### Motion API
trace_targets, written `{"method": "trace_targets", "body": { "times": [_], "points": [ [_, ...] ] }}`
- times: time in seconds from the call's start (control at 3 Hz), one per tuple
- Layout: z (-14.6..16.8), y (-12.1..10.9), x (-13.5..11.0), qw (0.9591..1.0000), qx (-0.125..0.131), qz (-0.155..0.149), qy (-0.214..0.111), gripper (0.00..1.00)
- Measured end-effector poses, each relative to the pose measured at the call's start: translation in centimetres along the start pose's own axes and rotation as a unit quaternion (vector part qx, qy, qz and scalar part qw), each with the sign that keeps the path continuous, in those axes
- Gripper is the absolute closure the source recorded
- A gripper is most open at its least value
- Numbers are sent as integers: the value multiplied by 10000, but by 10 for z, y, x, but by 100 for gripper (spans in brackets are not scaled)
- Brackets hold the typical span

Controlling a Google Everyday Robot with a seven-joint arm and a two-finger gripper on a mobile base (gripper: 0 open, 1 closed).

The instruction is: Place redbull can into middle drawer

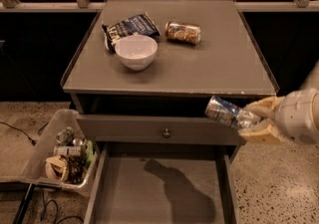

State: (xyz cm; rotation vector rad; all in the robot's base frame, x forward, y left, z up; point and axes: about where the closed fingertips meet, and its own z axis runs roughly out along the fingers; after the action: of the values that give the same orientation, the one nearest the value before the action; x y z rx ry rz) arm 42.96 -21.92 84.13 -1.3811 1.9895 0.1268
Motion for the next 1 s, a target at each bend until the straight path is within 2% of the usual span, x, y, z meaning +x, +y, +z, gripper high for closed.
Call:
{"method": "trace_targets", "body": {
  "times": [0.33, 0.67, 1.0],
  "points": [
    [42, 35, 35, 9989, -389, 212, 151, 100],
    [42, 35, 35, 9989, -389, 212, 151, 100],
    [65, 56, 37, 9972, -702, 191, 148, 100]
  ]
}}
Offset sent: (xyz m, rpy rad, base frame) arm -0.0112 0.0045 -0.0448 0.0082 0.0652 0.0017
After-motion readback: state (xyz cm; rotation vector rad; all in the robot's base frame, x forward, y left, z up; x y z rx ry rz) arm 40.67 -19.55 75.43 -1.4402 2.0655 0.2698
